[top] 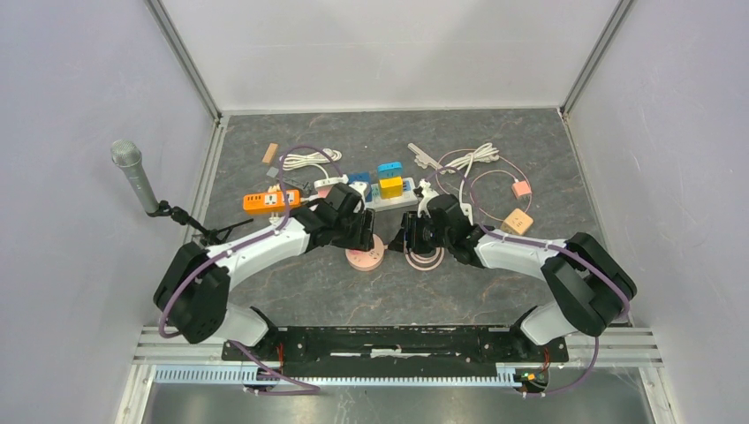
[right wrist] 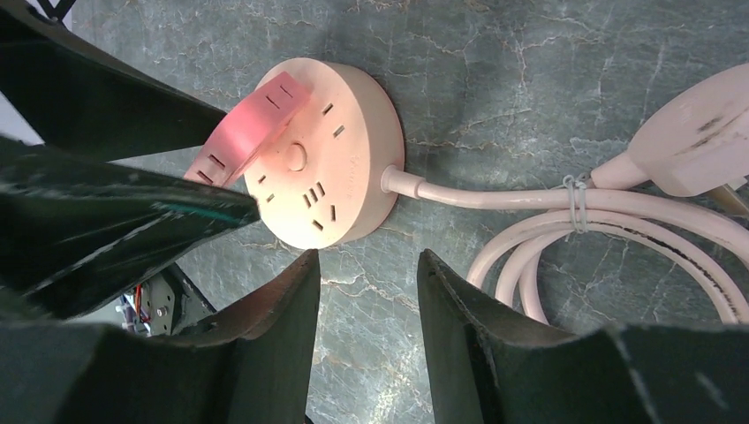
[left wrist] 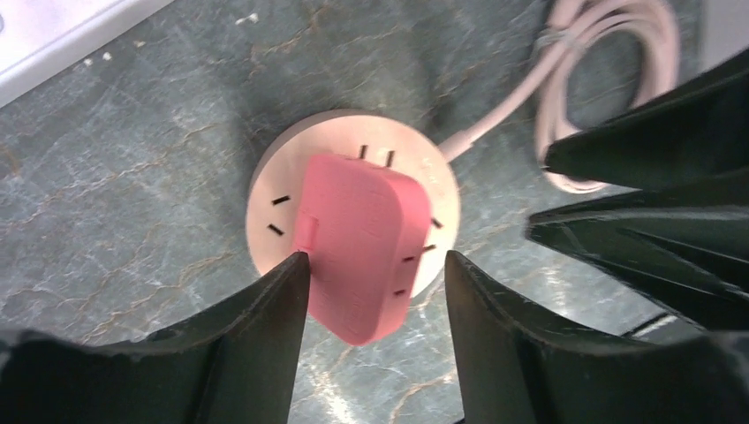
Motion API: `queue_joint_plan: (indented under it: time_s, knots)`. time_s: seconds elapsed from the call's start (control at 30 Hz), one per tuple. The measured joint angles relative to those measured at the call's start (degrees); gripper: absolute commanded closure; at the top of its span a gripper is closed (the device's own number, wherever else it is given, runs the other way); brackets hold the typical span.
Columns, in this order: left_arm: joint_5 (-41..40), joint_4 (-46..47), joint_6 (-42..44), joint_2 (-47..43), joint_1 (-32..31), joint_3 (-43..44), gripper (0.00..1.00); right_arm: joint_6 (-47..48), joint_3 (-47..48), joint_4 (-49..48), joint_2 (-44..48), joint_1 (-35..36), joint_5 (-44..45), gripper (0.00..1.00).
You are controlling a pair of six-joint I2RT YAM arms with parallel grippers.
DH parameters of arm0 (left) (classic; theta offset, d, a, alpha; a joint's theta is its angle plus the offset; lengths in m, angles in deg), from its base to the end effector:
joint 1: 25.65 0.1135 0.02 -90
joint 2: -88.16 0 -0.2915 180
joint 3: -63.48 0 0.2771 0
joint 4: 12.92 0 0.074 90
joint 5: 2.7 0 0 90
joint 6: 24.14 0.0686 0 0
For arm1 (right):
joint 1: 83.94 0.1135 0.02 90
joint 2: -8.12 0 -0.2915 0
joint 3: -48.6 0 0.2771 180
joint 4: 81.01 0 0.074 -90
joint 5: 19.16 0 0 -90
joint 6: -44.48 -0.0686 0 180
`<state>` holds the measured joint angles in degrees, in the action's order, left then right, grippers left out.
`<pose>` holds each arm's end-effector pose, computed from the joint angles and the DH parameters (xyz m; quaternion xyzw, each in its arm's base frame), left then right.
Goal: Pull the plug off the socket
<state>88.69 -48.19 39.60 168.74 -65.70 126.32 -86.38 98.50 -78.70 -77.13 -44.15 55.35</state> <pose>0.2454 -0.2085 0.2028 0.1177 0.9410 -0.1831 0.2593 0.2440 0.2271 0.1581 -0.0511 0.8898 0.3750 0.2549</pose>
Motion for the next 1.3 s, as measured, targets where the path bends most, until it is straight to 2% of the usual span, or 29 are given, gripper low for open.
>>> queue_joint_plan:
  time_s: [0.2,0.4,0.53,0.67,0.73,0.87,1.17,1.3]
  knots:
    - [-4.0,-1.1,1.7,1.9,-1.2,0.7,0.62,0.1,0.0,0.2,-0.1,0.1,0.0,0.51]
    - [-4.3,-1.9,1.6,0.3,-1.3,1.2,0.71,0.4,0.8,0.6,-0.5,0.1,0.0,0.5]
    - [-3.3,-3.1,-0.7,-0.3,-1.3,1.2,0.67,0.7,1.5,0.9,-1.7,0.2,0.0,0.46]
    - [-3.0,-3.7,-3.1,-0.6,-1.4,1.0,0.5,1.6,2.8,1.7,-3.7,0.7,-0.1,0.43]
    - [-3.1,-3.8,-3.8,-0.7,-1.4,0.9,0.46,2.2,3.6,2.1,-4.9,1.0,-0.1,0.43]
    - [-3.7,-4.0,-4.1,-0.7,-1.4,0.9,0.46,3.1,4.8,2.2,-7.4,1.8,-0.4,0.43]
    - [-4.2,-4.7,-4.6,1.4,-1.5,0.9,0.67,6.4,5.1,4.0,-8.9,2.2,-0.4,0.46]
    - [-3.8,-5.9,-5.2,2.5,-1.6,1.6,0.82,7.7,5.3,3.7,-8.9,2.8,0.4,0.5]
